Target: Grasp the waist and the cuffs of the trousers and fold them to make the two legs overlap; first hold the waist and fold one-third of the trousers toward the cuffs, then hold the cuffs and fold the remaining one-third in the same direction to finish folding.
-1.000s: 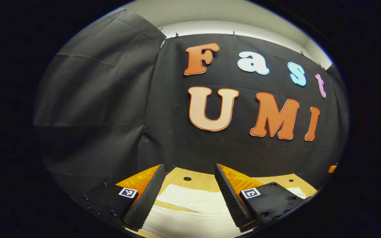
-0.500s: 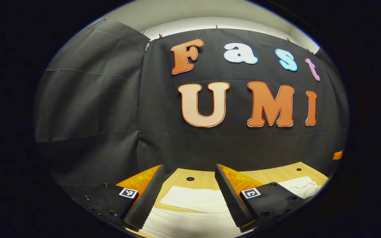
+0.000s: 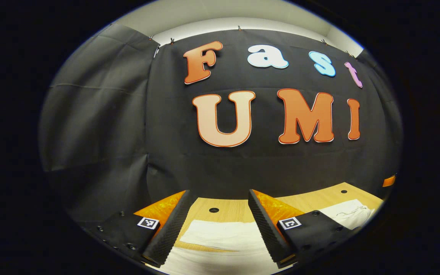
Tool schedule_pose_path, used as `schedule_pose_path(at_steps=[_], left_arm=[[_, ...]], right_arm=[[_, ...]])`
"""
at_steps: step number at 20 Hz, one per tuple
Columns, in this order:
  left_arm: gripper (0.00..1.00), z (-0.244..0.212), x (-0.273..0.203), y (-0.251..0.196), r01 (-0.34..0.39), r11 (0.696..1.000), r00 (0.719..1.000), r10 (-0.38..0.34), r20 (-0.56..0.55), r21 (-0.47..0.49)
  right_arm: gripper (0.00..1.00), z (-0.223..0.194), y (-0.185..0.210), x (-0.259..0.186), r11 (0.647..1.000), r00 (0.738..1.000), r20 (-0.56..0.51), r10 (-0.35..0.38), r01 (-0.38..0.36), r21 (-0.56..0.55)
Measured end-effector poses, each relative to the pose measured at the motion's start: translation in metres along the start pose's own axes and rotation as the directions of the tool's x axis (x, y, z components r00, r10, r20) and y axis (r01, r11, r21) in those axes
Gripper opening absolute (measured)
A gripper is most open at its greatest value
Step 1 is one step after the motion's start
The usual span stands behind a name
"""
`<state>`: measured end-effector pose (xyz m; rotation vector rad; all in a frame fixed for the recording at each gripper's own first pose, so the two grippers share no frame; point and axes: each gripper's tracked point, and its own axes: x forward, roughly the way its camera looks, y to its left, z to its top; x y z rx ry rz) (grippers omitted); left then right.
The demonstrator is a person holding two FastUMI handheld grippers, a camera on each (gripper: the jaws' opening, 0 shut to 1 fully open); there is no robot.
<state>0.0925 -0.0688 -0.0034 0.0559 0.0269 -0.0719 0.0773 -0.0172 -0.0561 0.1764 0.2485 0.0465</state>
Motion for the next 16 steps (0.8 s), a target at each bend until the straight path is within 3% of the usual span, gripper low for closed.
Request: schedule_pose_path(at_steps=[3,5,9,13,16], left_arm=[[0.98,-0.003,0.007,-0.007,0.023,1.0,1.0,-0.023,-0.006,-0.001],[0.98,-0.005,0.01,-0.006,0.022,1.0,1.0,-0.022,-0.007,0.011],[0.98,-0.012,0.013,-0.005,0.021,0.999,1.0,-0.02,-0.023,0.029],[0.98,-0.019,0.016,-0.003,0.012,1.0,0.999,-0.011,-0.04,0.024],[0.98,-0.025,0.019,0.0,0.001,1.0,0.999,0.0,-0.051,0.023]], right_arm=[[0.99,-0.023,-0.017,0.011,0.991,0.996,-0.083,-0.012,0.023,0.134],[0.98,-0.044,-0.031,0.017,0.967,0.988,-0.157,-0.017,0.056,0.249],[0.98,-0.085,-0.055,0.019,0.89,0.96,-0.279,-0.016,0.141,0.433],[0.99,-0.132,-0.09,0.015,0.816,0.911,-0.405,-0.078,0.292,0.499],[0.99,-0.159,-0.104,0.012,0.734,0.881,-0.468,-0.075,0.366,0.572]])
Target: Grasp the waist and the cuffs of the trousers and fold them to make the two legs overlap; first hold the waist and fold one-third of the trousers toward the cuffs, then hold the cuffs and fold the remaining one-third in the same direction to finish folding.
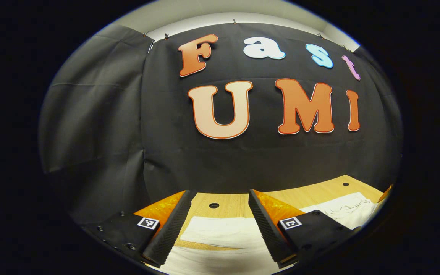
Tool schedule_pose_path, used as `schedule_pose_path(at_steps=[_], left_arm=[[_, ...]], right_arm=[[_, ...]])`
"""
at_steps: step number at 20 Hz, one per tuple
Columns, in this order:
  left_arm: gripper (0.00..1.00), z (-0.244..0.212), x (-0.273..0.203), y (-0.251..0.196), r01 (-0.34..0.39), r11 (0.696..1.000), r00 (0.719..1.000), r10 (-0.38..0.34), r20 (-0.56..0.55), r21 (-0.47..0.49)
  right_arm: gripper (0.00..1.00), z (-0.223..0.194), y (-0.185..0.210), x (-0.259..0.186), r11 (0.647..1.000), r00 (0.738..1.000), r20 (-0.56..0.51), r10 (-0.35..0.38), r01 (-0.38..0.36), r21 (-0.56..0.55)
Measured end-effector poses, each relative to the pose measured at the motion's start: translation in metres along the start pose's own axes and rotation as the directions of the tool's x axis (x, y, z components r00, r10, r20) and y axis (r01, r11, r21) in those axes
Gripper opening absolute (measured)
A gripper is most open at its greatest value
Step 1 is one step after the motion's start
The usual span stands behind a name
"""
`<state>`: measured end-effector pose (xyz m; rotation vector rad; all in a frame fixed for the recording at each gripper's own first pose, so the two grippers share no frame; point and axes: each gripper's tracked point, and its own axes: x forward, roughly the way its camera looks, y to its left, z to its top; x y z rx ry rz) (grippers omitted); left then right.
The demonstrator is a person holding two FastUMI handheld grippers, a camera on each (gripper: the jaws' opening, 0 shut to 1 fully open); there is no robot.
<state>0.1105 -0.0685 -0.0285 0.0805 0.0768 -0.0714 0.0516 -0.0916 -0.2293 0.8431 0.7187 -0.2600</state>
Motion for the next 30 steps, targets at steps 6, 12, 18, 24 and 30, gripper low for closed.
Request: schedule_pose_path(at_steps=[6,12,18,24,30], left_arm=[[0.98,-0.012,-0.002,0.008,-0.017,1.0,1.0,0.017,-0.023,0.004],[0.98,-0.016,0.001,0.013,-0.038,0.999,0.998,0.039,-0.043,0.023],[0.99,-0.025,0.004,0.019,-0.065,0.998,0.996,0.066,-0.061,0.023],[0.99,-0.031,0.015,0.027,-0.09,0.996,0.993,0.091,-0.081,0.011],[0.99,-0.04,0.015,0.043,-0.111,0.994,0.987,0.109,-0.12,-0.008]], right_arm=[[0.99,-0.01,-0.045,0.024,0.984,0.995,-0.066,-0.078,0.087,0.152],[0.99,-0.002,-0.046,0.046,0.976,0.993,-0.09,-0.082,0.098,0.194],[0.99,-0.006,-0.048,0.062,0.971,0.982,-0.143,-0.12,0.146,0.19],[0.97,-0.002,-0.033,0.078,0.969,0.981,-0.161,-0.109,0.141,0.202],[0.33,-0.01,-0.032,0.099,0.966,0.971,-0.201,-0.126,0.166,0.196]])
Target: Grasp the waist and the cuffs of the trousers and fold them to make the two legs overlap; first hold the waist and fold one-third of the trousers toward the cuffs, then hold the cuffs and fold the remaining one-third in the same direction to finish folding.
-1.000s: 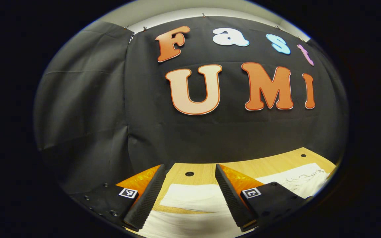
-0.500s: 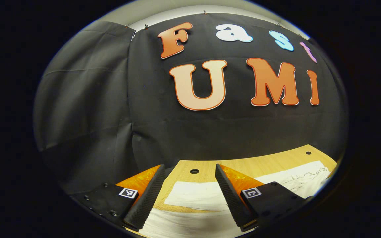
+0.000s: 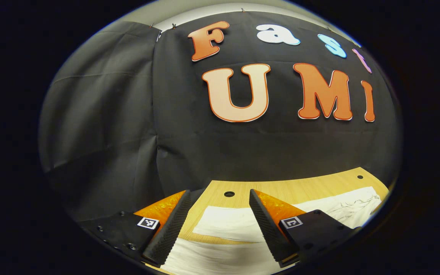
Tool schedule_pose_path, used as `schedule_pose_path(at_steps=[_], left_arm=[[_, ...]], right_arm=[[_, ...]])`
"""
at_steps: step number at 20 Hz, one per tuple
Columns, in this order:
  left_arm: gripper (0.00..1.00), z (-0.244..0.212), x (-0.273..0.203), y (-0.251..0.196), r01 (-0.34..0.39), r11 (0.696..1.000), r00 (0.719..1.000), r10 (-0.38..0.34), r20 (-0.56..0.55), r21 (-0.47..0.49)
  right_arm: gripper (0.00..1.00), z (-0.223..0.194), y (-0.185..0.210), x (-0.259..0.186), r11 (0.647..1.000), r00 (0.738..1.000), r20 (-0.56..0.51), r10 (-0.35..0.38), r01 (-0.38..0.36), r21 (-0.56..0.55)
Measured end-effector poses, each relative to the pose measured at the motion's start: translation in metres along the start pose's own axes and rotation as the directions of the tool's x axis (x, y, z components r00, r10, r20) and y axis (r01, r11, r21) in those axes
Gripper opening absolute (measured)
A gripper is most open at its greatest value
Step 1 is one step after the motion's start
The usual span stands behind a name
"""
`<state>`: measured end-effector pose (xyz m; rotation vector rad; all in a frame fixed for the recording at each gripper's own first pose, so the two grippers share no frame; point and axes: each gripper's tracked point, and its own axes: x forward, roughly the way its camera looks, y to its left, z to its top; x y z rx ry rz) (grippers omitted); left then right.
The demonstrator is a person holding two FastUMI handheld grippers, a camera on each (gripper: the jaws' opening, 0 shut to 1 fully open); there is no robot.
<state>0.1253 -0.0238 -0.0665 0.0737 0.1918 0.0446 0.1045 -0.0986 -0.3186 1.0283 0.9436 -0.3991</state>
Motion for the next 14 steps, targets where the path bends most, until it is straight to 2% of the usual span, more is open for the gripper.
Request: schedule_pose_path(at_steps=[1,2,3,6,8,10,11,12,13,14], left_arm=[[1.0,-0.001,-0.001,0.003,-0.005,1.0,1.0,0.005,-0.01,-0.011],[1.0,-0.004,-0.003,0.007,-0.01,1.0,1.0,0.009,-0.021,-0.024],[1.0,-0.008,-0.002,0.01,-0.012,0.999,0.999,0.011,-0.033,-0.042],[1.0,-0.026,-0.005,0.021,-0.021,0.992,0.995,0.009,-0.096,-0.126],[1.0,-0.053,-0.019,0.028,-0.042,0.976,0.987,0.007,-0.16,-0.213],[1.0,-0.077,-0.03,0.03,-0.07,0.944,0.975,-0.004,-0.224,-0.322],[0.98,-0.09,-0.033,0.032,-0.091,0.924,0.964,-0.012,-0.266,-0.372],[1.0,-0.109,-0.038,0.032,-0.116,0.9,0.948,-0.027,-0.318,-0.421],[0.99,-0.124,-0.042,0.031,-0.14,0.864,0.932,-0.05,-0.359,-0.483],[1.0,-0.137,-0.047,0.029,-0.174,0.816,0.917,-0.071,-0.394,-0.551]], right_arm=[[0.29,0.0,-0.001,0.002,1.0,1.0,-0.004,-0.008,0.008,0.002],[0.09,-0.001,-0.001,0.003,1.0,1.0,-0.004,-0.011,0.011,0.003],[0.04,0.0,0.0,0.002,1.0,1.0,-0.007,-0.01,0.01,-0.001],[0.01,-0.001,-0.001,0.002,1.0,1.0,-0.014,-0.007,0.007,-0.017],[0.01,-0.001,-0.001,0.003,1.0,1.0,-0.02,0.0,-0.001,-0.015],[0.01,-0.001,0.0,0.003,1.0,1.0,-0.028,0.004,-0.005,-0.013],[0.01,-0.001,0.0,0.004,1.0,1.0,-0.031,0.005,-0.006,-0.014],[0.01,-0.001,-0.001,0.004,1.0,0.999,-0.035,0.005,-0.006,-0.016],[0.01,-0.001,-0.001,0.003,1.0,0.999,-0.038,0.005,-0.006,-0.019],[0.01,-0.001,-0.001,0.004,1.0,0.999,-0.042,0.004,-0.005,-0.023]])
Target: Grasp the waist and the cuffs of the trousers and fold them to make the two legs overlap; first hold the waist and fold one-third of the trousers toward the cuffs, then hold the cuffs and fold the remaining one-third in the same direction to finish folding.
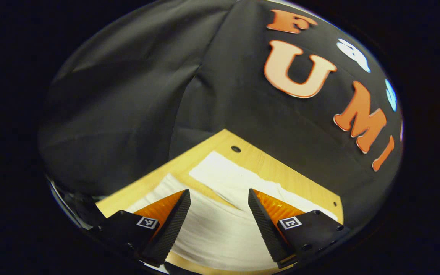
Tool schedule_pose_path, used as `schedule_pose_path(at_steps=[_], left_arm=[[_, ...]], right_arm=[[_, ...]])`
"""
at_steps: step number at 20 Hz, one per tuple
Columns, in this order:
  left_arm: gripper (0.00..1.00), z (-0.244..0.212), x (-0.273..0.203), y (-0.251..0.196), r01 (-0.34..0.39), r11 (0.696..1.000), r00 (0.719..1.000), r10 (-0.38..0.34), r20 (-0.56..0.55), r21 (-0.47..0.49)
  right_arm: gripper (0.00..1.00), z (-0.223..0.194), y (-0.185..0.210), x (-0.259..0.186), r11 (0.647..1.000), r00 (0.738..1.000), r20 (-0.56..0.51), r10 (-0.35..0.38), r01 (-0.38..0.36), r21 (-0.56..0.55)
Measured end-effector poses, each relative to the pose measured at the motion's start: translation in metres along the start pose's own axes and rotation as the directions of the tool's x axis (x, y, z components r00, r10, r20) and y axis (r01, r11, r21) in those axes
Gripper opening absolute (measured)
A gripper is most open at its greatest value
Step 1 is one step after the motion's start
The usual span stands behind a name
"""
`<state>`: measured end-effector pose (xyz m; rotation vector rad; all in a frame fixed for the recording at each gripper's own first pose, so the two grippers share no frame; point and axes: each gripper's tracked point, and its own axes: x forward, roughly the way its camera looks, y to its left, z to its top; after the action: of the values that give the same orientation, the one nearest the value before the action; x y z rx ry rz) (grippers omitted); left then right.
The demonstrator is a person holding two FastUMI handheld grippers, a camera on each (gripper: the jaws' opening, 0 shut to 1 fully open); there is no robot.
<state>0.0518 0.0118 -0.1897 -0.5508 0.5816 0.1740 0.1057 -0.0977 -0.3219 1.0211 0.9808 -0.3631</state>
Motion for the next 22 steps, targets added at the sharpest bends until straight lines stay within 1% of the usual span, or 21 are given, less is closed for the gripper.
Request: schedule_pose_path(at_steps=[1,2,3,5,7,8,10,14,16,19,21,22], left_arm=[[0.99,-0.011,0.004,0.005,-0.011,0.996,0.999,0.008,-0.038,-0.093],[0.99,-0.02,0.008,0.012,-0.029,0.984,0.997,0.017,-0.069,-0.178],[0.99,-0.027,0.007,0.01,-0.045,0.965,0.994,0.019,-0.106,-0.257],[0.99,-0.043,0.007,0.009,-0.084,0.917,0.986,0.021,-0.163,-0.389],[1.0,-0.052,0.002,0.01,-0.148,0.872,0.977,0.054,-0.209,-0.467],[1.0,-0.053,-0.001,0.008,-0.175,0.854,0.971,0.068,-0.228,-0.49],[1.0,-0.052,-0.008,0.014,-0.229,0.83,0.959,0.103,-0.264,-0.509],[0.99,-0.037,-0.022,0.021,-0.294,0.81,0.94,0.148,-0.308,-0.507],[1.0,-0.036,-0.027,0.024,-0.331,0.8,0.924,0.168,-0.343,-0.5],[1.0,-0.036,-0.029,0.021,-0.349,0.78,0.916,0.166,-0.365,-0.519],[1.0,-0.044,-0.025,0.018,-0.346,0.766,0.915,0.148,-0.376,-0.541],[1.0,-0.049,-0.023,0.02,-0.354,0.762,0.912,0.153,-0.38,-0.543]], right_arm=[[0.01,-0.001,0.0,0.0,1.0,1.0,-0.002,0.0,0.0,-0.005],[0.01,0.0,-0.001,-0.001,1.0,1.0,-0.004,0.0,0.0,-0.01],[0.01,-0.001,-0.001,-0.001,1.0,1.0,-0.006,0.0,0.0,-0.012],[0.01,-0.001,-0.002,-0.002,1.0,1.0,-0.01,-0.001,0.001,-0.014],[0.01,-0.001,-0.002,-0.001,1.0,1.0,-0.012,-0.002,0.002,-0.013],[0.01,-0.001,-0.002,-0.001,1.0,1.0,-0.015,-0.002,0.002,-0.012],[0.01,-0.002,-0.002,-0.002,1.0,1.0,-0.02,-0.001,0.001,-0.005],[0.01,-0.002,-0.003,-0.002,1.0,1.0,-0.025,-0.002,0.002,0.004],[0.01,-0.002,-0.003,-0.002,1.0,1.0,-0.023,-0.003,0.003,-0.004],[0.01,-0.002,-0.003,-0.002,1.0,1.0,-0.026,-0.001,0.001,-0.002],[0.01,-0.003,-0.004,-0.002,1.0,1.0,-0.026,0.002,-0.002,0.007],[0.01,-0.003,-0.004,-0.002,1.0,1.0,-0.027,0.004,-0.003,0.004]])
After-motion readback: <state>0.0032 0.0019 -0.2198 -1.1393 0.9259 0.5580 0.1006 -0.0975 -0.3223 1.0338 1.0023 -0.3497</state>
